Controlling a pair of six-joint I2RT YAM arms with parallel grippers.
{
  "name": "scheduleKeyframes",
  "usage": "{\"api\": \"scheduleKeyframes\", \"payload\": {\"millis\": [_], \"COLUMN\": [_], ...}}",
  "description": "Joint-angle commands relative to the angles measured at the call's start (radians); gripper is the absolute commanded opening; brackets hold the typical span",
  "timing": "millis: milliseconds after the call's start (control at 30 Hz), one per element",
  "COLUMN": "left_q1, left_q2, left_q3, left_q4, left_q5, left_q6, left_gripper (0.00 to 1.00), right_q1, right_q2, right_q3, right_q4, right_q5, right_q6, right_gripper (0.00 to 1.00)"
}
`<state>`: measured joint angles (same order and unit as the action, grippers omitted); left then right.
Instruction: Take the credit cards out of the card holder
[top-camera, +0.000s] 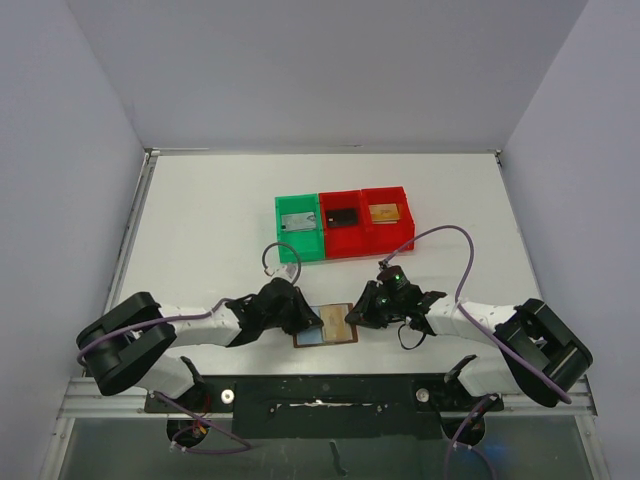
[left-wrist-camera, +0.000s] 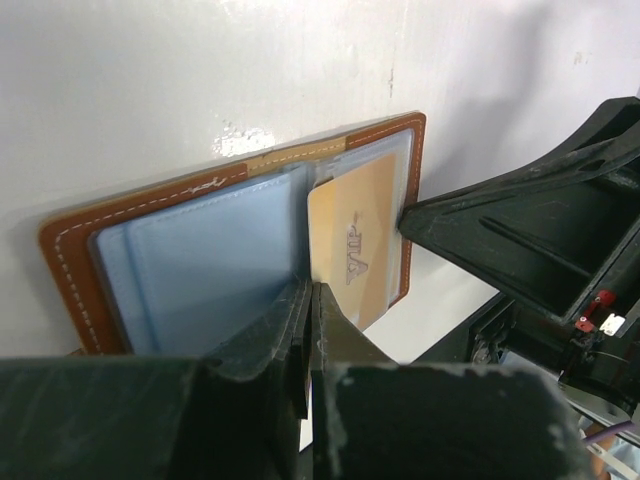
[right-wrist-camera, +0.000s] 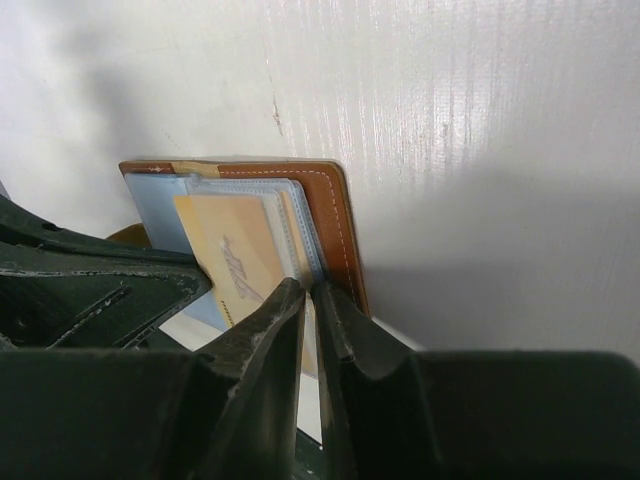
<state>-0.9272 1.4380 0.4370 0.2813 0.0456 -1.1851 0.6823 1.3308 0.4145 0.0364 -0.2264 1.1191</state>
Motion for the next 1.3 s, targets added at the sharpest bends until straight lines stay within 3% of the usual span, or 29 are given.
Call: {"api": "scheduleKeyframes", "payload": {"millis": [0,333,433,500,733,900,1267], "left_q1": [-0.002,-0.001,-0.002,-0.001,-0.001,-0.001,-0.002], "left_q2": [-0.047,-0.039,-0.036,-0.037,-0.034,-0.031,0.004], "left_q3": [-0.013,-0.009,0.000,0.004,0.016,0.018,0.046], "left_q4": [-0.048,-0.043,-0.040,-0.040,-0.048,-0.050,-0.052], "left_q5": [-0.029,-0.016,-0.013,-0.012,-0.007,-0.002,0.023], "left_q6": [0.025,0.033,0.037,0.042,0.055,0.059,0.080], "left_gripper": [0.00,0.00,0.00,0.00,0.00,0.00,0.00], "right_q1": [0.009,0.008,0.002,-0.013,-0.238,-0.362,-0.373], "right_q2": [0.016,-0.004,-0.048,-0.078,-0.093,-0.005,0.259], "right_q3": [-0.021,-0.002,0.042,0.099,0.371,0.536,0.815], "right_q4": [-0.075,-0.084,-0.123,-0.194,-0.459,-0.492,-0.498], "right_q5": [0.035,0.029,0.043,0.076,0.173,0.228,0.175], "right_q6": [-0.017,-0.037,-0.075,-0.115,-0.320,-0.477,-0.613], "right_gripper": [0.14,0.15,0.18,0.26,0.38,0.55,0.61]}}
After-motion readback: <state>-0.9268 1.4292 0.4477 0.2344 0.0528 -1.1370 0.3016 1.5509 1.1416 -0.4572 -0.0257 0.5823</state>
